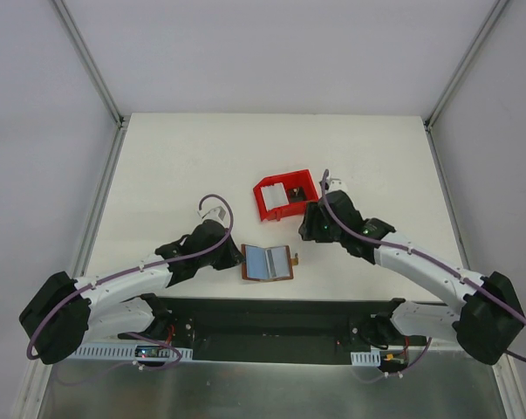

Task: Put the credit cards into the card holder
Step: Turn over the card slot in the card holder, then pick up the credit card from the storage box.

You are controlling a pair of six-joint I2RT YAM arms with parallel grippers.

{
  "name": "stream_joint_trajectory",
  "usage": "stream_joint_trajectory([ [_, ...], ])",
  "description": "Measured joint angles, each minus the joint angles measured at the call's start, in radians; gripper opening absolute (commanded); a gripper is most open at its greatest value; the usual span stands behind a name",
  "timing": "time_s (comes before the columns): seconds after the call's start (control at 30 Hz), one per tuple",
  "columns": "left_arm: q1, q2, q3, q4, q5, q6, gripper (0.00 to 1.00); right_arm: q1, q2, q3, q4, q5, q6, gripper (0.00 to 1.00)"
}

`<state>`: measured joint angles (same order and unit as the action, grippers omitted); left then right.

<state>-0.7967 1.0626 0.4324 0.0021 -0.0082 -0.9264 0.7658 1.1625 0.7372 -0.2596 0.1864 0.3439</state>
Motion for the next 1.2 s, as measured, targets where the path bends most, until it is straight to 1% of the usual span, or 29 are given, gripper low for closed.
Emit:
stream_joint_trajectory([
  [0.1, 0.0, 0.0, 0.003, 0.0, 0.0, 0.001, 0.0, -0.04, 0.04, 0.092, -0.015, -0.057, -0.031, 0.56],
  [0.23, 0.0, 0.002, 0.007, 0.0, 0.0, 0.003, 0.0, -0.08, 0.15, 0.228, -0.011, -0.14, -0.069, 0.59],
  [0.5, 0.0, 0.003, 0.008, 0.0, -0.001, 0.008, 0.0, -0.17, 0.436, 0.476, -0.02, -0.302, -0.148, 0.68],
  [0.67, 0.0, 0.011, 0.011, 0.0, -0.001, 0.019, 0.0, -0.217, 0.606, 0.601, -0.046, -0.364, -0.189, 0.71],
  [0.83, 0.0, 0.023, 0.015, 0.0, -0.001, 0.022, 0.0, -0.251, 0.741, 0.693, -0.074, -0.426, -0.219, 0.72],
  [0.97, 0.007, 0.029, 0.016, 0.0, 0.0, 0.023, 0.0, -0.264, 0.81, 0.729, -0.08, -0.453, -0.23, 0.73],
  [1.13, 0.013, 0.037, 0.016, 0.0, 0.0, 0.023, 0.0, -0.267, 0.846, 0.74, -0.081, -0.492, -0.235, 0.73],
  [1.2, 0.013, 0.038, 0.016, 0.0, 0.0, 0.023, 0.0, -0.269, 0.848, 0.743, -0.081, -0.512, -0.237, 0.71],
])
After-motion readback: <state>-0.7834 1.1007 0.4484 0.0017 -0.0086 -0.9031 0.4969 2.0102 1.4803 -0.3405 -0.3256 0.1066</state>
